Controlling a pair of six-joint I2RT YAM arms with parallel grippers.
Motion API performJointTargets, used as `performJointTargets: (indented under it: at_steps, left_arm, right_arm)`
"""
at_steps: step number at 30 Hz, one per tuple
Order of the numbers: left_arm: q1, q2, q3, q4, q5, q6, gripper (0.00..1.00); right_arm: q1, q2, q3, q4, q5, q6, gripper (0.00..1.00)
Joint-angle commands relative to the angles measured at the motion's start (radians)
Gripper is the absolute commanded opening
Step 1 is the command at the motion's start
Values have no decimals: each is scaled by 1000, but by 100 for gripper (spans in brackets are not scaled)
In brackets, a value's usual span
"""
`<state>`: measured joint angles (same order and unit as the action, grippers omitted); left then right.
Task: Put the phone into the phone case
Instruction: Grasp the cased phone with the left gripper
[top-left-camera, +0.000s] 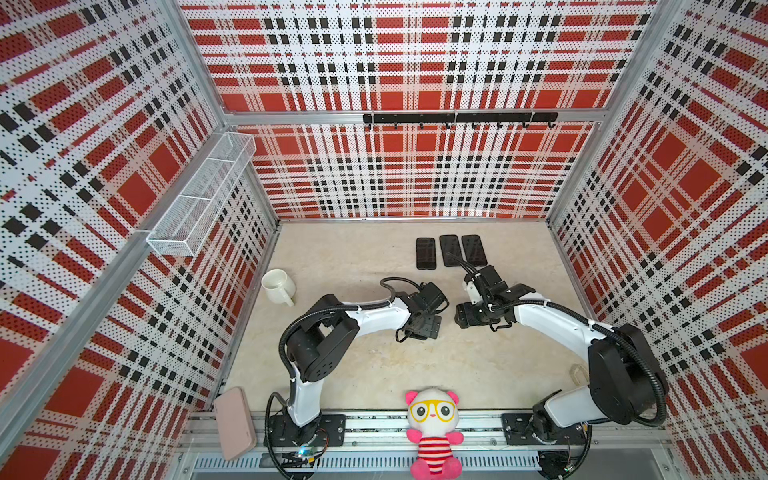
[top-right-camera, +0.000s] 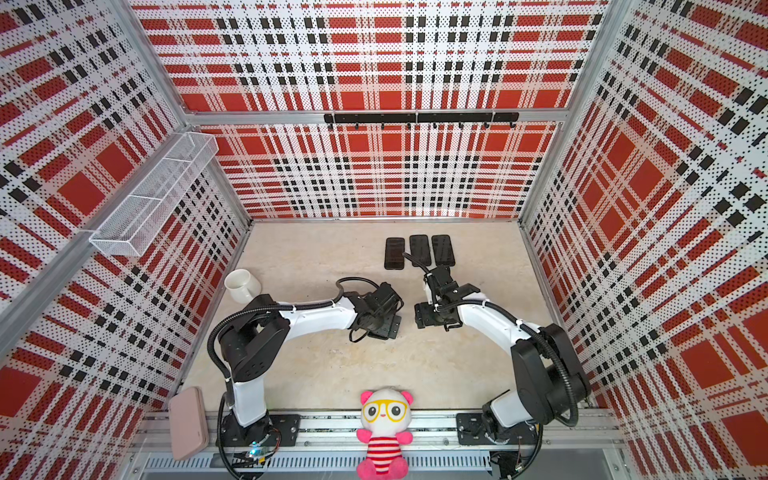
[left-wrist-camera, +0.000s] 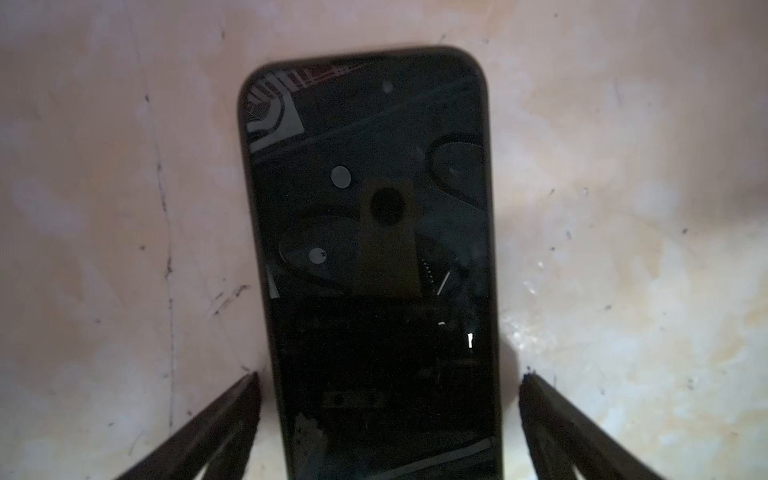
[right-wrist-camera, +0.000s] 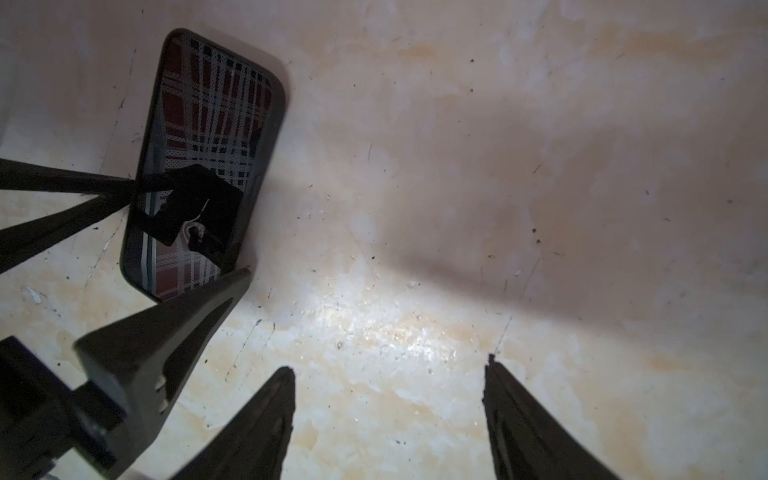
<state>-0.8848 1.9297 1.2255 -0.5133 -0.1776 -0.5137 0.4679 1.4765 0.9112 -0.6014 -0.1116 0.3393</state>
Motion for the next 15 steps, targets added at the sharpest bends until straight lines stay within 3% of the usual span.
performJointTargets:
  at_steps: [1,5,15]
  left_arm:
    - [-6,37,26,-25,-9,-13,98]
    - [-6,54,37,-26,-8,-15,99]
    - [-7,75,58,-28,10,-20,77]
  right_arm:
    - [-8,8,-3,8,2,-20,74]
    - [-8,11,-3,11,4,-23,75]
    - [-10,11,1,7,15,-31,75]
